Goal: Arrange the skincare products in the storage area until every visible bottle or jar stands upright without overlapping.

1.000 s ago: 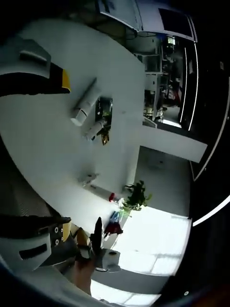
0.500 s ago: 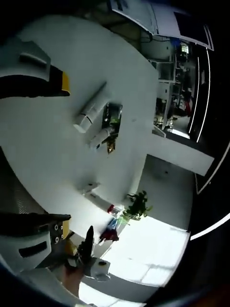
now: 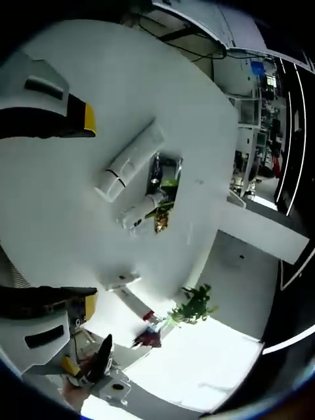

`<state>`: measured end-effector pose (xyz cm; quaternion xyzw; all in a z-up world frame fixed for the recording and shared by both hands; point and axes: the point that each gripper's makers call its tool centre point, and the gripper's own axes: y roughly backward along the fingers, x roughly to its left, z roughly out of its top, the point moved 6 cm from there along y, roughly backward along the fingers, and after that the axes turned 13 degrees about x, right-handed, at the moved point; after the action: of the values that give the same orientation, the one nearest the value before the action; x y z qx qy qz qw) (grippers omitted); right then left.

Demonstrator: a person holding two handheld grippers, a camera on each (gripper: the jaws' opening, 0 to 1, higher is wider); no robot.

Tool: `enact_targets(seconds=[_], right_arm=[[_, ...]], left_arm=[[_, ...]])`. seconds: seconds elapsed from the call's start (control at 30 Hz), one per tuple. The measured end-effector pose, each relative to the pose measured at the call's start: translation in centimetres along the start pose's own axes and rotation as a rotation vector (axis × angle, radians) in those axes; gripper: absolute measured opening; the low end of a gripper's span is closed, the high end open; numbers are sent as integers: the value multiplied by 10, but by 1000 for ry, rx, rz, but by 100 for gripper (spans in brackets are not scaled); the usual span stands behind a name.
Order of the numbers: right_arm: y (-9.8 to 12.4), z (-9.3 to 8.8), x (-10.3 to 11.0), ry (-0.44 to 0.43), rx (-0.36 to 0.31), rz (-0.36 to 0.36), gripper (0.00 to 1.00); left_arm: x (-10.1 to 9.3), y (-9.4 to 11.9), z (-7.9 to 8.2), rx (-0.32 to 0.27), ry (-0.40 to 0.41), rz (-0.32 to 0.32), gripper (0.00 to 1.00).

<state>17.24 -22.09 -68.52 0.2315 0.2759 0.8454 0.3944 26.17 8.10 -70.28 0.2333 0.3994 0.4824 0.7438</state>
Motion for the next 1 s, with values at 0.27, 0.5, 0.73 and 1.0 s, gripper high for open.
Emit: enact_targets(seconds=[0.27, 0.5, 0.73, 1.0], right_arm=[[0, 0, -1, -23, -3, 24, 95], [0, -2, -2, -47, 0, 36, 93], [0, -2, -3, -68, -6, 40, 92], [1, -3, -5, -95, -8, 43, 89]], left_arm=[[0, -22, 6, 86, 49, 44, 85], [11, -34, 15, 125, 98, 82, 82], [21, -47, 28, 181, 147, 130, 77], [30, -65, 42, 231, 172, 200, 74]])
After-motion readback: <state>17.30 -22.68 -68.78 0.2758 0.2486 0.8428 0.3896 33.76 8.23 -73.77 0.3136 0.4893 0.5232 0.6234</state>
